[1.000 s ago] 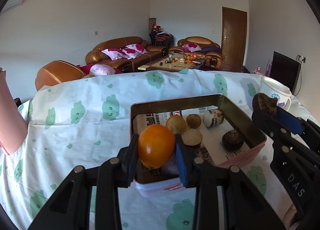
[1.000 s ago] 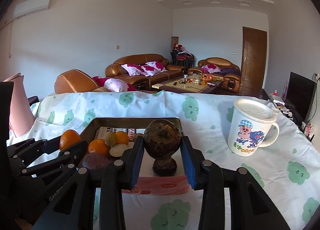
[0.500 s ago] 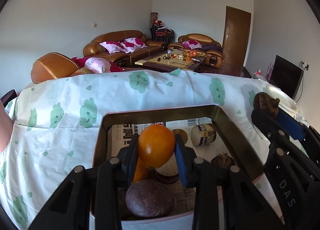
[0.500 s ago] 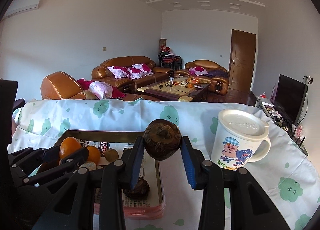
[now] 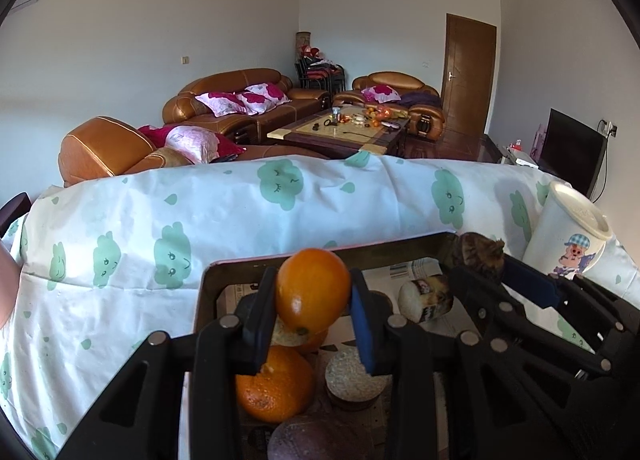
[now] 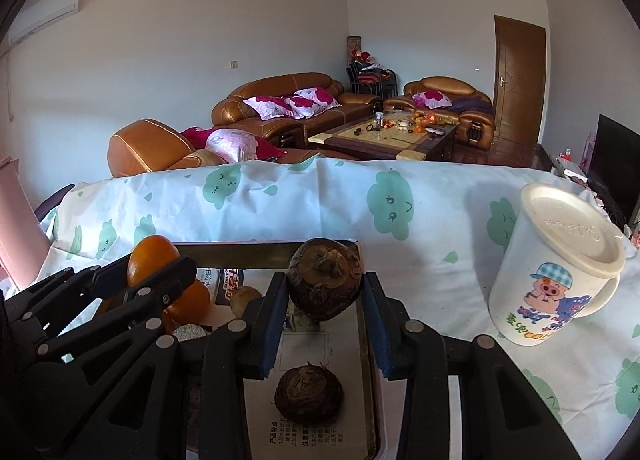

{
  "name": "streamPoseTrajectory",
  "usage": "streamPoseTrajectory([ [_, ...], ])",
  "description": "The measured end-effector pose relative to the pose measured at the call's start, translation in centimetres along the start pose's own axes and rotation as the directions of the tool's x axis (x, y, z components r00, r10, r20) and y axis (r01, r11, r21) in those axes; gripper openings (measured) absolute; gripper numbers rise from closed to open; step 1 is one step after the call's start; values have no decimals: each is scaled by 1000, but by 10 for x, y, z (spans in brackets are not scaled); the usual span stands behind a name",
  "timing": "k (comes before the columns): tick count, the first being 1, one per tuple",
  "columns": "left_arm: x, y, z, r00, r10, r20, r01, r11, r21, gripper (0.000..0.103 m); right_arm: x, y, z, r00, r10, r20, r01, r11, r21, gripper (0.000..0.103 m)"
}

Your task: Organize fruits

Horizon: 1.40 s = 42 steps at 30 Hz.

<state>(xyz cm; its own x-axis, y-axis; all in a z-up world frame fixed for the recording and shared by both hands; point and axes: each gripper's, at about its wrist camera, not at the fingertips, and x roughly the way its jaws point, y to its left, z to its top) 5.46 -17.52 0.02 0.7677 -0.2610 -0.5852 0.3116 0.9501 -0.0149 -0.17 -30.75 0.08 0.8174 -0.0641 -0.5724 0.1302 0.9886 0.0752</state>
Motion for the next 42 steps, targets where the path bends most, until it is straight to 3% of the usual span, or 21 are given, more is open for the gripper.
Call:
streamPoseTrajectory([
  [8,5,8,-1,1000,20,-6,-20,1000,-8,36,10,-7,-7,980,185,-68,-181,981,65,40],
  [12,0,8,0,1000,10,-1,-10,1000,-20,36,3,-8,-8,974,223,-45,-218,972,92,42],
  [17,-12,-4,1,999,4,49,-6,1000,26,36,-22,-17,-4,981,179,69,-186,975,119,46],
  [22,3,-8,-3,1000,-8,-20,9,1000,22,36,-38,-29,-1,986,59,157,-85,983,162,53],
  [25,9,-6,-5,998,0,-57,1,1000,12,47,-34,-33,-1,988,58,143,-84,979,183,53],
  [27,6,-6,-6,999,21,-45,-21,1000,6,80,-31,-33,-2,990,55,131,-80,978,191,53],
  [30,-5,-10,-7,998,54,21,-55,998,30,103,-29,-32,-3,990,51,129,-75,980,187,53],
  [34,-7,-18,-8,996,80,30,-82,993,80,103,-33,-29,-4,988,24,150,-50,985,168,54],
  [42,-17,-9,-11,995,92,48,-94,995,43,103,-50,-23,-6,968,-47,247,14,991,134,69],
])
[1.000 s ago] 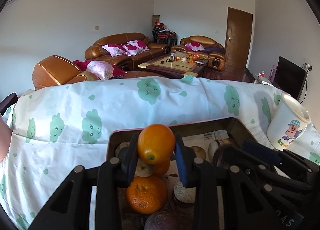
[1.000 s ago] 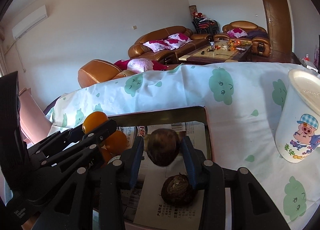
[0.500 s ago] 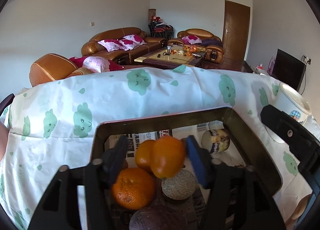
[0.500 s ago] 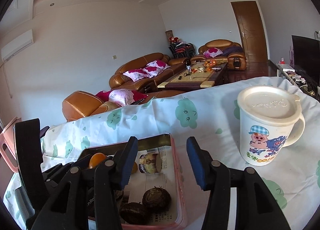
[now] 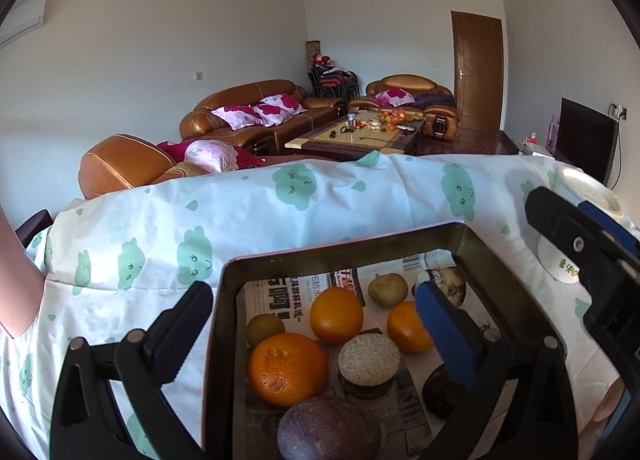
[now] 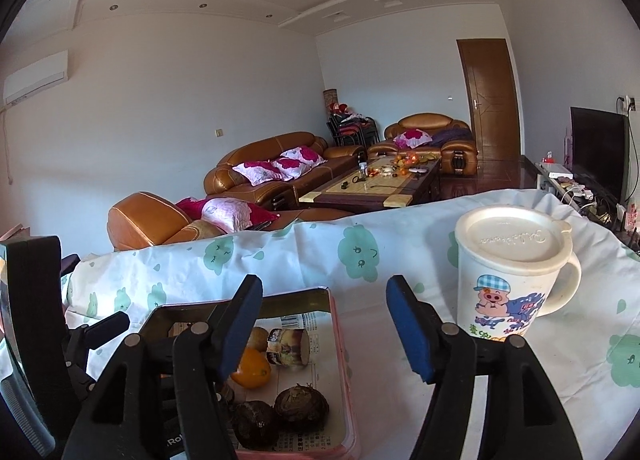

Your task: Organize fruits

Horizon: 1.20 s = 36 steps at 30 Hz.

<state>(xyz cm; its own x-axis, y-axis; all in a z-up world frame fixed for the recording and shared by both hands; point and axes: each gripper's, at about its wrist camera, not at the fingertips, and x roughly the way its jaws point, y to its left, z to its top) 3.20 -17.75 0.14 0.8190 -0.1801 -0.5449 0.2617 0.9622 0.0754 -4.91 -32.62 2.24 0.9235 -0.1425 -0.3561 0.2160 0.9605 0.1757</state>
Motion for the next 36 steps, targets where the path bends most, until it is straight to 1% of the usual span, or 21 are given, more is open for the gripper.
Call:
streamPoseTrajectory([
  [5,-11,6,-4,998,45,40,-45,999,-2,103,-12,7,-2,996,-23,83,26,999,-42,73],
  [7,-16,9,-5,997,59,56,-59,998,-3,103,-18,10,-4,993,-8,120,13,999,-46,75],
  [9,-21,11,-8,996,61,67,-61,998,-5,103,-24,14,-6,990,-7,138,14,999,-50,79],
  [16,-37,17,-16,993,72,94,-73,997,6,103,-36,26,-12,988,-25,150,39,995,-88,79],
  [25,-64,25,-28,983,81,166,-81,997,-6,103,-57,24,-22,986,-32,166,43,997,-63,79],
  [32,-84,27,-38,975,76,209,-77,997,-3,103,-76,32,-29,979,-34,199,52,995,-87,79],
  [36,-92,31,-42,971,77,224,-74,997,-20,103,-85,37,-32,974,-41,221,64,993,-99,79],
])
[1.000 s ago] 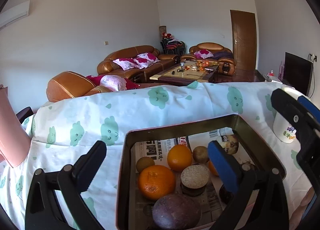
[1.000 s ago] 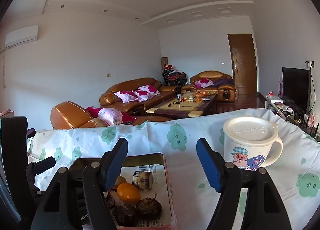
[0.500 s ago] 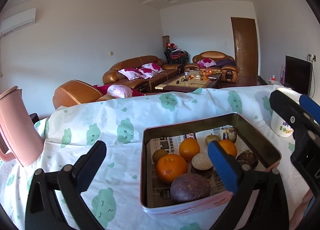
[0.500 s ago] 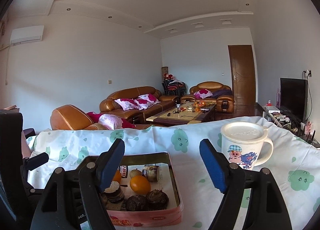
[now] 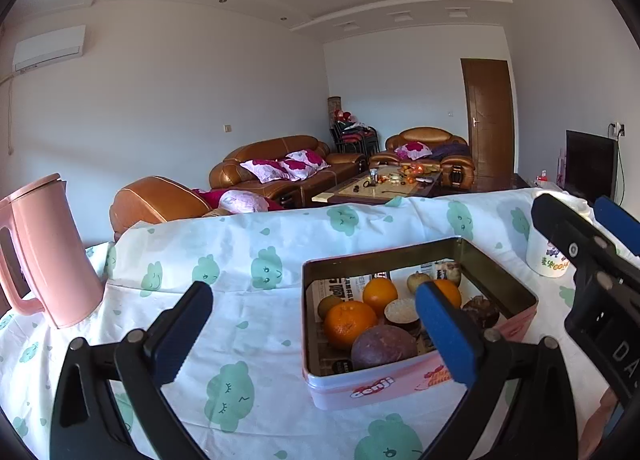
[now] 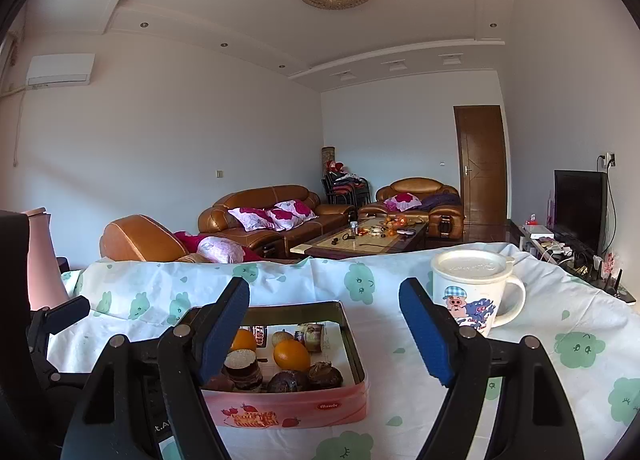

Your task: Organize fruits

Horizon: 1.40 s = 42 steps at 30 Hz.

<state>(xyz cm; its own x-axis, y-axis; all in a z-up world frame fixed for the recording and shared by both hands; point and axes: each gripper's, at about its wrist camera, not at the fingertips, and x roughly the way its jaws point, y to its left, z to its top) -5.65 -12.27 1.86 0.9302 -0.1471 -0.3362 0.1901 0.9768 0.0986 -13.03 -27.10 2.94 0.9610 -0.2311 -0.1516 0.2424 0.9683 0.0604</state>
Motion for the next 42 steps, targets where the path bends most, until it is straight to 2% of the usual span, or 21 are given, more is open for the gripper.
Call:
streamPoseTrajectory([
  [6,-4,3,-2,1000,-3,13,3,1000,-12,103,-8,3,1,999,-11,30,11,1000,-9,79],
  [28,-6,3,-4,1000,-9,3,9,1000,-11,103,-6,0,1,1000,-21,21,20,1000,2,79],
  [42,-2,4,-5,1000,15,-20,-15,1000,-21,103,-5,0,1,1000,-21,20,21,1000,2,79],
])
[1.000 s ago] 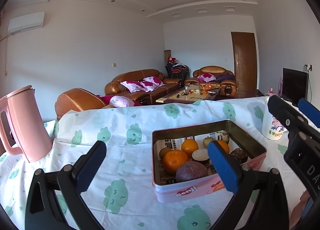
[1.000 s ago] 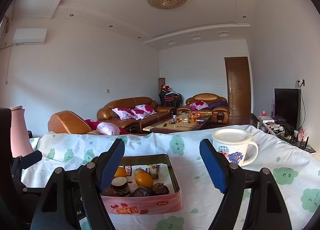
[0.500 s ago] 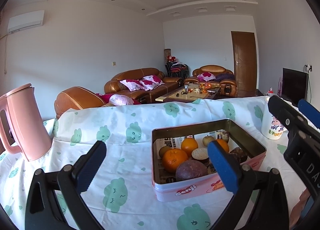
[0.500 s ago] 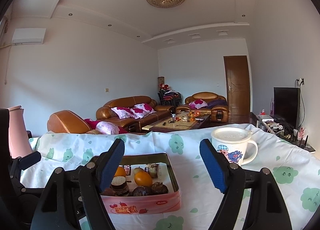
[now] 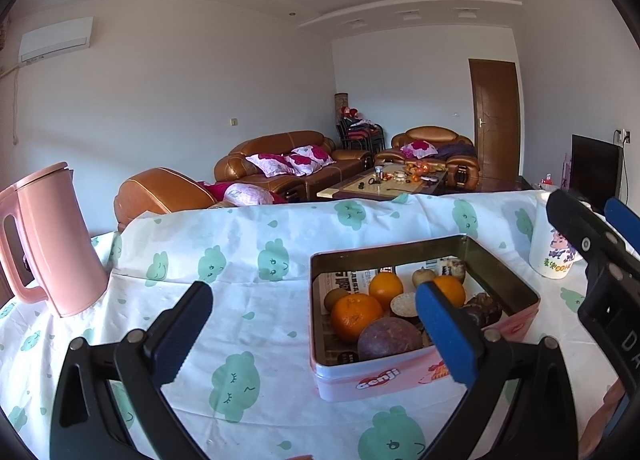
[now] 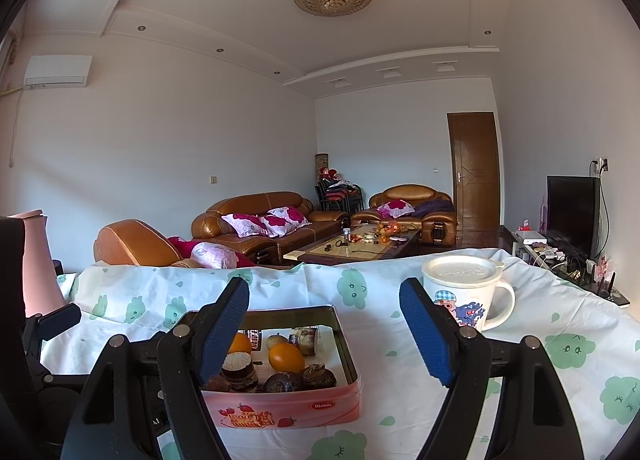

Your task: Organize fruits

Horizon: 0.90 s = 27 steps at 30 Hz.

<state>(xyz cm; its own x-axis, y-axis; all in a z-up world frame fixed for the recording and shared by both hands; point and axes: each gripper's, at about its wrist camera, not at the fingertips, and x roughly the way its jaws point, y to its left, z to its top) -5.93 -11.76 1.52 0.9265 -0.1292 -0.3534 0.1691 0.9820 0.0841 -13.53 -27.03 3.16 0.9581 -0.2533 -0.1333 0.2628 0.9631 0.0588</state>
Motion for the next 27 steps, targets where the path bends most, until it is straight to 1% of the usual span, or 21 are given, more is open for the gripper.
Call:
streamPoseTrajectory([
  [8,3,0,2,1000,14,-12,-14,1000,-2,103,0,-2,0,1000,-2,-2,2,1000,1,79],
  [19,5,3,1,999,10,-38,-12,999,-31,103,0,-3,-1,1000,-3,-4,3,1000,1,79],
  [27,5,3,1,999,11,-37,-12,1000,-29,103,0,-3,-1,1000,-3,-5,3,1000,1,79],
])
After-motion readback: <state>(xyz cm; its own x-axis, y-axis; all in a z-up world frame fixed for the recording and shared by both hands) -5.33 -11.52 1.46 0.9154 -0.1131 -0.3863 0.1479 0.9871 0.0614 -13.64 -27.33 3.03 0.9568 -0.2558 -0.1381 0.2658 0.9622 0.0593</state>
